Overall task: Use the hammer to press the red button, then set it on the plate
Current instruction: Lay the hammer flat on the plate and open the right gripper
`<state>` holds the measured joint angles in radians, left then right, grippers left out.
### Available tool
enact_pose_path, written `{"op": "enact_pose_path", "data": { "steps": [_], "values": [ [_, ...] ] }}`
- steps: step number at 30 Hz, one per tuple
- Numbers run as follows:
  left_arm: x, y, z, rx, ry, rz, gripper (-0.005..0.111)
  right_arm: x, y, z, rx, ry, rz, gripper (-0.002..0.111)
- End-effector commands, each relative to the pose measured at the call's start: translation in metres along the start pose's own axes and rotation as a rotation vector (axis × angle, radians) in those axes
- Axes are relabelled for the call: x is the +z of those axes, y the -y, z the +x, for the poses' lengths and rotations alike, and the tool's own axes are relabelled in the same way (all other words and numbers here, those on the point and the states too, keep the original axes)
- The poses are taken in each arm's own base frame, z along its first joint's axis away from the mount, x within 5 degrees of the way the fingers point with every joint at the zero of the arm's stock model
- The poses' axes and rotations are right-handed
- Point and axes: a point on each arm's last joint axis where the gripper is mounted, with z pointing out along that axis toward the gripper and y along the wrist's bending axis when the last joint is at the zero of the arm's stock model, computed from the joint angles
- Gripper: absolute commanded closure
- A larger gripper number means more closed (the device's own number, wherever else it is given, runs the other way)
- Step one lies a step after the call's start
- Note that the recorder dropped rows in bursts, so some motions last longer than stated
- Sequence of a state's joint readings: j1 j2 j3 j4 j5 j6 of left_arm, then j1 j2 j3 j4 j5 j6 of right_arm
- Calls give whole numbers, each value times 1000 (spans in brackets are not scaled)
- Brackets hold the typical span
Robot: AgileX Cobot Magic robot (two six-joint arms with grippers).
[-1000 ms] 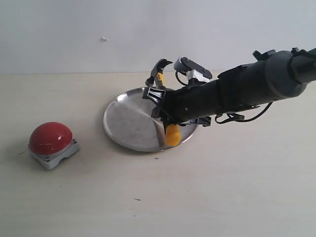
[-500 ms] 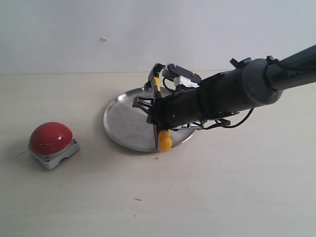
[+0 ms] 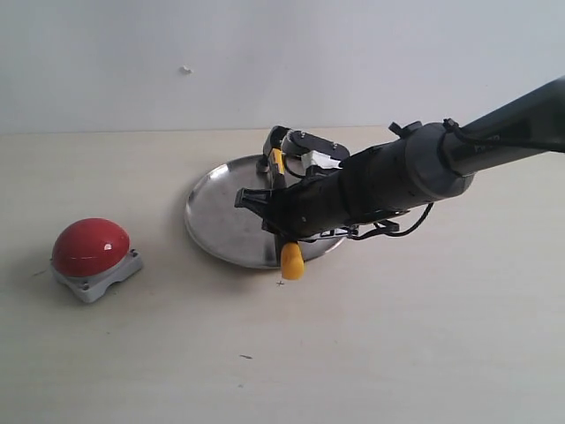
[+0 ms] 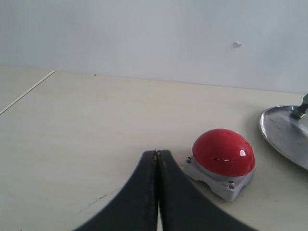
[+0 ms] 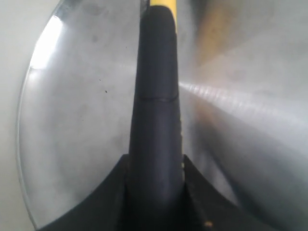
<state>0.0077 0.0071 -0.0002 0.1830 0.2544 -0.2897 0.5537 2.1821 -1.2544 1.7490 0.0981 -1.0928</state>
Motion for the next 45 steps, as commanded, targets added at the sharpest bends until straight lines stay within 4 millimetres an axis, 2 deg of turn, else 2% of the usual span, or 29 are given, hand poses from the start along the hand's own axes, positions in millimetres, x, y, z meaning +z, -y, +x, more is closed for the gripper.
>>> {"op": "enact_pose_path", "data": {
  "steps": [1,18,27,36,41,45],
  "values": [
    [-1,0,-1,-1,10,-1,107,3,4,-1,-32,12,29,103],
    [-1,0,-1,-1,10,-1,107,3,5,-2,-49,21,49,65],
    [-1,0,-1,-1,10,-1,107,1,6,-5,-54,36,65,63],
    [-1,0,-1,-1,10,-1,107,-36,-12,-30,-122,146,61,63],
    [-1,0,-1,-1,10,-1,107,-73,-17,-41,-122,224,87,63],
    [-1,0,-1,-1,10,-1,107,-112,-21,-45,-235,283,105,63]
  ]
}}
